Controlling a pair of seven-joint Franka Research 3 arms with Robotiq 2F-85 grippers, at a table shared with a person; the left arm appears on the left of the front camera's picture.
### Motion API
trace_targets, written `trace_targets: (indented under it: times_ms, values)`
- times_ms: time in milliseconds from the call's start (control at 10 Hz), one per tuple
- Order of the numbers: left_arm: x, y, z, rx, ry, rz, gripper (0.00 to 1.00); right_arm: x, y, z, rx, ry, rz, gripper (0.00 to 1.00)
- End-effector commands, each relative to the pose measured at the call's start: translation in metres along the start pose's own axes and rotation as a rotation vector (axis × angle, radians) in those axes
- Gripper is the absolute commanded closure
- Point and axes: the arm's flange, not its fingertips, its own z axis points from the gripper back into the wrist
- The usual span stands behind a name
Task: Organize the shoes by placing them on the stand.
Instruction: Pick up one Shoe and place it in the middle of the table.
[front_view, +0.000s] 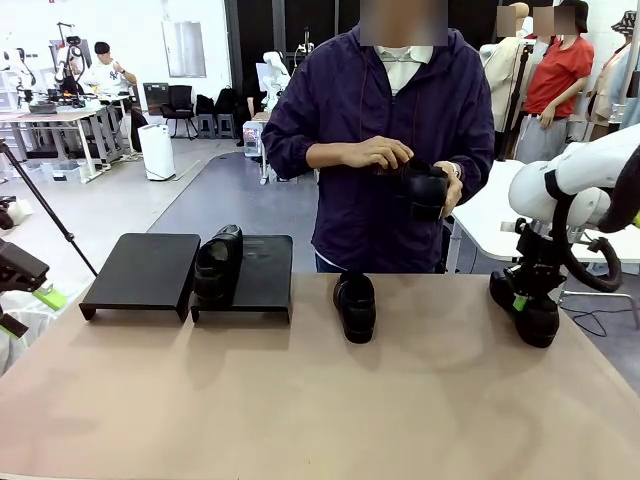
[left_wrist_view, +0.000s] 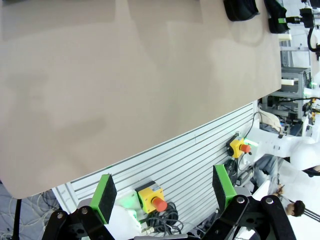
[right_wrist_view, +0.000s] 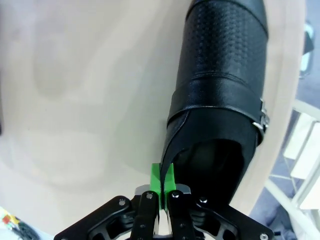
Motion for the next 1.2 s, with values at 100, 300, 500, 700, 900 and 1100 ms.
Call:
trace_targets:
  times_ms: [100,300,500,700,900,1100]
  values:
    - [0.001,-0.001,0.002,-0.019,-0.001,-0.008,0.0,-0.043,0.0,0.084,-0.027,-0.028,-0.156,1.0]
    - [0.001,-0.001,0.002,-0.019,-0.001,-0.008,0.0,-0.119,0.016,0.151,-0.053,-0.009,-0.233,1.0]
    - [0.001,-0.001,0.002,-0.019,-0.001,-0.008,0.0,-0.182,0.033,0.171,-0.058,0.04,-0.194,1.0]
    - [0.001,-0.001,0.002,-0.019,-0.001,-0.008,0.0,-0.233,0.041,0.176,-0.032,0.052,-0.157,1.0]
    - [0.001,-0.001,0.002,-0.019,-0.001,-0.008,0.0,-0.242,0.036,0.16,-0.06,0.077,-0.188,1.0]
    - [0.001,-0.001,0.002,-0.019,-0.001,-0.008,0.0,-0.241,0.043,0.176,-0.016,0.063,-0.176,1.0]
